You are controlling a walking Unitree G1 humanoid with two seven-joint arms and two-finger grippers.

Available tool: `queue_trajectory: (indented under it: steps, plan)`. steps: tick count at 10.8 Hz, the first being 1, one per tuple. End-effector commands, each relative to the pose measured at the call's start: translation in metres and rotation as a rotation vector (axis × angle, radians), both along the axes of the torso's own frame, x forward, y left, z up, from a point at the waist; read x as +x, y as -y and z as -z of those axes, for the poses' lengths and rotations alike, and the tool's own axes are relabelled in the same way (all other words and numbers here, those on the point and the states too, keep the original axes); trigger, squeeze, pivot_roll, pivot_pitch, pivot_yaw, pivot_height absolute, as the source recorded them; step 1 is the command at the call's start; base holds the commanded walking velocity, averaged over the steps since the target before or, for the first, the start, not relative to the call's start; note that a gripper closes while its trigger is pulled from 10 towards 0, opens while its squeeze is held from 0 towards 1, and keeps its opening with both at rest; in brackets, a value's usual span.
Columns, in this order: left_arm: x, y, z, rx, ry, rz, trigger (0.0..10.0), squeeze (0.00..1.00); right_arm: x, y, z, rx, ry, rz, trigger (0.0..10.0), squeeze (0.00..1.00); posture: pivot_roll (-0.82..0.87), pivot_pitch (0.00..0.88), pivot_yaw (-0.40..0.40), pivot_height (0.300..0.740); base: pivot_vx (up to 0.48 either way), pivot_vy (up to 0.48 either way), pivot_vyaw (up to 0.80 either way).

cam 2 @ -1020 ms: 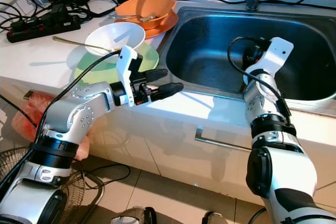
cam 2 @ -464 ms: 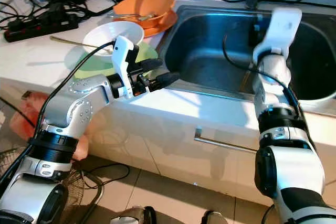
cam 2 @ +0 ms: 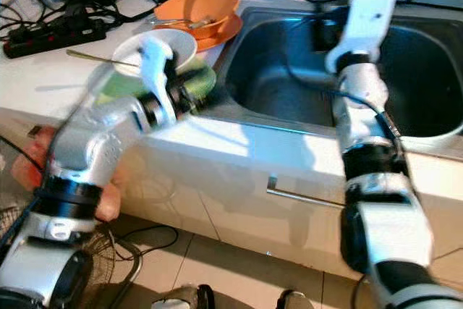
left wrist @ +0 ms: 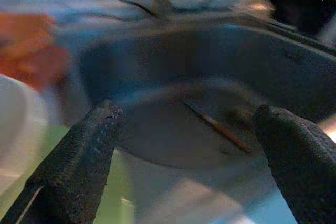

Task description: Kitchen organization

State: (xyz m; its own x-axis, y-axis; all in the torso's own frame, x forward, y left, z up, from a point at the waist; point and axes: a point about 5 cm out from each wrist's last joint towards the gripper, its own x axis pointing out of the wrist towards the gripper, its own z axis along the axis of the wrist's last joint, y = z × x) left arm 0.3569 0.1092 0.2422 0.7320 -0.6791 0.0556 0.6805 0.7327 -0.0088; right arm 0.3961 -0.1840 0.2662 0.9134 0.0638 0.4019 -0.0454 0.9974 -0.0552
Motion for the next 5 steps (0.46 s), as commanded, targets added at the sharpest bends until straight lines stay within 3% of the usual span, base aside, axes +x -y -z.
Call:
queue_trajectory:
  steps: [1, 2, 3, 4, 5]
  plan:
    - [0.001, -0.011, -0.015, 0.005, 0.073, -0.077, 10.0, 0.25, -0.003, -0.008, 0.0, 0.026, -0.012, -0.074, 10.0, 0.0, 0.09, 0.089, 0.09, 0.74, 0.0, 0.0, 0.0]
    - [0.001, -0.019, -0.022, 0.039, 0.119, -0.164, 10.0, 0.54, -0.008, -0.014, 0.0, 0.024, -0.003, -0.135, 10.0, 0.0, 0.09, 0.088, 0.089, 0.74, 0.0, 0.0, 0.0]
    - [0.001, -0.024, -0.03, 0.023, 0.155, -0.231, 10.0, 0.54, -0.012, -0.018, 0.002, 0.009, 0.002, -0.158, 10.0, 0.0, 0.1, 0.088, 0.087, 0.74, 0.0, 0.0, 0.0]
    - [0.003, -0.039, -0.039, 0.005, 0.213, -0.363, 10.0, 0.41, -0.018, -0.022, 0.007, 0.013, -0.01, -0.199, 10.0, 0.0, 0.1, 0.089, 0.085, 0.74, 0.0, 0.0, 0.0]
    - [0.004, -0.049, -0.044, -0.017, 0.242, -0.445, 10.0, 0.21, -0.021, -0.023, 0.011, 0.014, -0.02, -0.214, 10.0, 0.0, 0.1, 0.088, 0.086, 0.74, 0.0, 0.0, 0.0]
